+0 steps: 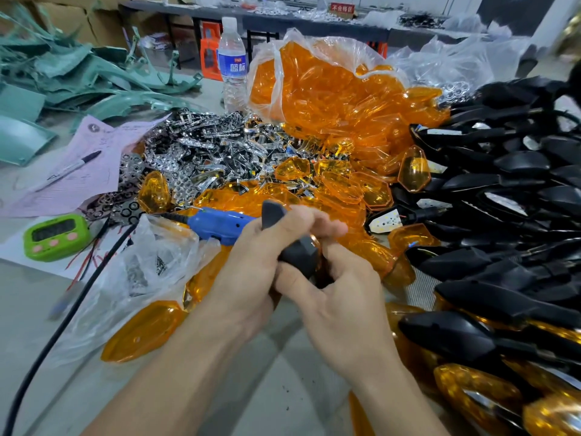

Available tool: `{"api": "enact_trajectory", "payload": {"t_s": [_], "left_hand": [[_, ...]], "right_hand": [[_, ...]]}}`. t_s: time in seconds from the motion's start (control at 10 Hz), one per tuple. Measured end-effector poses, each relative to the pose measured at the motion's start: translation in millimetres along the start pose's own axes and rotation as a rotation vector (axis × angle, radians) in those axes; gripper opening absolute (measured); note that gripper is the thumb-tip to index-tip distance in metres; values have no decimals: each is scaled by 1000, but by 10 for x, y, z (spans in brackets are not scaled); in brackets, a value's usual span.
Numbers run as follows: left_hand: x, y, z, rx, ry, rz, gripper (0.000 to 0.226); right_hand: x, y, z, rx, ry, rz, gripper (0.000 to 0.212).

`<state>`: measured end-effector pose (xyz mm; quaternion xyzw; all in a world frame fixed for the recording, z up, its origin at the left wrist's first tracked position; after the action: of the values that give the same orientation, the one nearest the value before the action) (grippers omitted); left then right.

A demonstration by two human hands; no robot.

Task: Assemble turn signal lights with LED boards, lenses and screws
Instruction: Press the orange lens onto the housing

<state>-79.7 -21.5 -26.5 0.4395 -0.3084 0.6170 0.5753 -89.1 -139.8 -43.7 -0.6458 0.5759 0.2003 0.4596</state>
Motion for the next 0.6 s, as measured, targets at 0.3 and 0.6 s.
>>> {"api": "enact_trajectory", "payload": {"t_s": [0.3,0.6], "left_hand": [[61,-23,-18,152,-45,77,19],[330,74,-118,27,247,13,37]], "right_hand": [[-79,-52,33,-62,-37,24,59],[-517,-255,93,-85,-50,3,68]]}}
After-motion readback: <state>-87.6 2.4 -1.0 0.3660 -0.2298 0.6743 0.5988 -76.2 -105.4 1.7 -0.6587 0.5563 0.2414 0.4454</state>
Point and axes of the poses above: each hand's wrist, its own y-axis away from the middle knuckle, its own z-axis out of the palm, x = y × z, the point moved 2 cm from there along -y, towards the middle knuckle, and after that the axes turned 15 degrees about x, right-handed, at the moved point
